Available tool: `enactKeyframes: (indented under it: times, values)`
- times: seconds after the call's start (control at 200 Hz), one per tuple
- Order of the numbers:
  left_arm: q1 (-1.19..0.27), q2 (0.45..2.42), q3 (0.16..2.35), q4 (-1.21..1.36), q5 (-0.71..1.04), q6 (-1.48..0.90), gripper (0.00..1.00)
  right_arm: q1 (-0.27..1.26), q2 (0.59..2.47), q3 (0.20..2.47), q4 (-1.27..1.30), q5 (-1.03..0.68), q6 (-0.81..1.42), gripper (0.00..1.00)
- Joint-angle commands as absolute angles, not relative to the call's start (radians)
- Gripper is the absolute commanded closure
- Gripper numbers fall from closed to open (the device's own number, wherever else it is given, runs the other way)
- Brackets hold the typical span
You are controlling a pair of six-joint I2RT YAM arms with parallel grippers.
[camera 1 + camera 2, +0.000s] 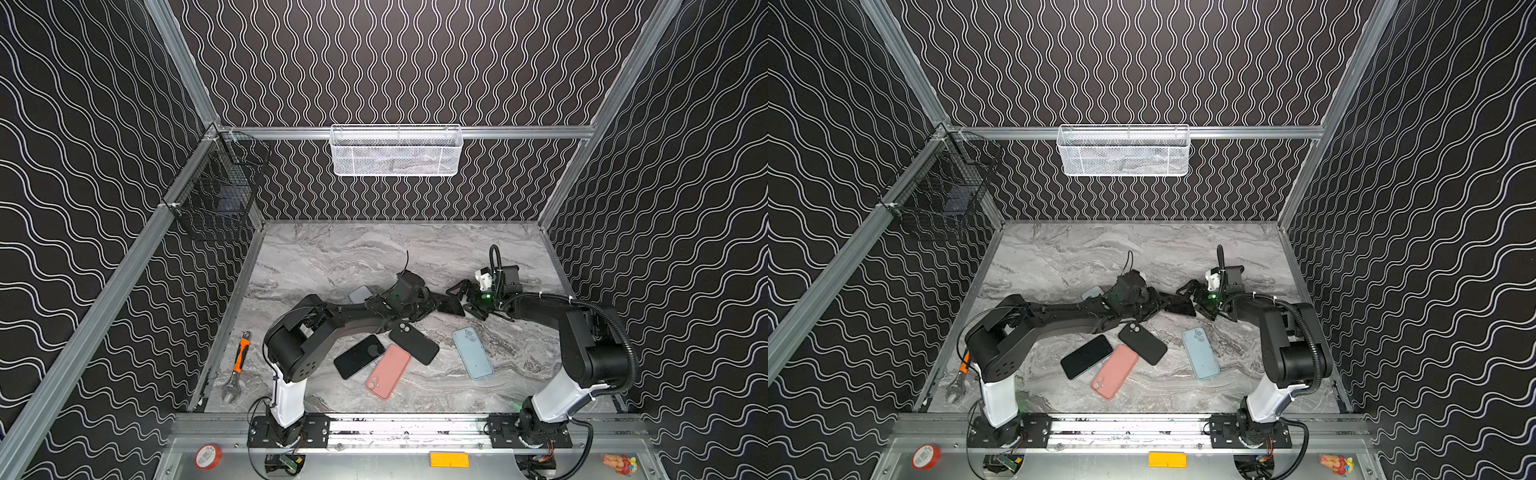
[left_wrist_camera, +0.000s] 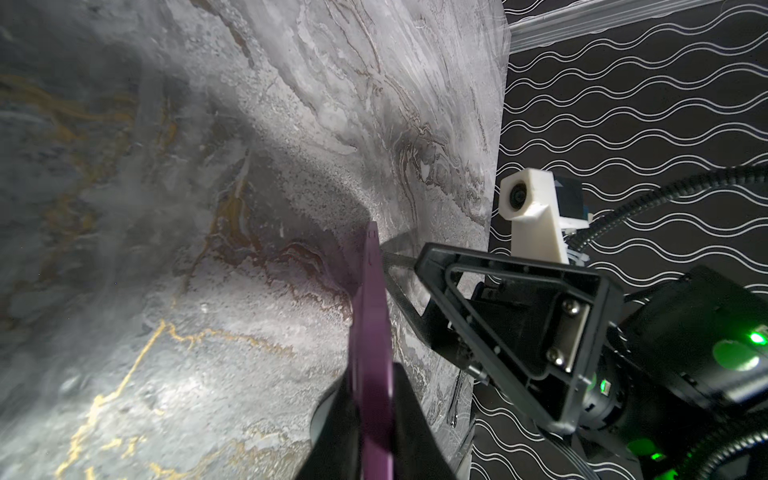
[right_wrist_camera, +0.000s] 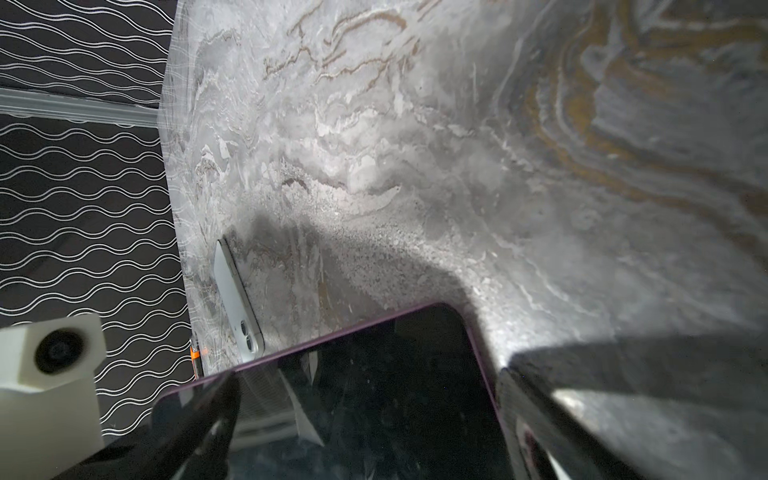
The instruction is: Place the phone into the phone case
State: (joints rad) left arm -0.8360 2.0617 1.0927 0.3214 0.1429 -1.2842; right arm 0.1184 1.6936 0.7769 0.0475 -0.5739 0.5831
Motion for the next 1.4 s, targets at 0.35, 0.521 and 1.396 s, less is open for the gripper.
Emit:
enactKeyframes:
  times: [0.35,0.521,1.396]
  values:
    - [-0.796,1.979,1.139,0.311,0.219,-1.143,1.0,0.101,1.41,0.822,-0.188,-0.48,0.552,0.01]
    - [-0.724,1.895,1.239,0.206,0.387,-0.962,1.0,0.091,1.214,0.88,-0.265,-0.411,0.529,0.01]
    - [-0.491,1.383,0.905,0.332,0.85,-1.089,1.0,0.095,0.897,0.61,0.297,-1.073,0.83,0.1]
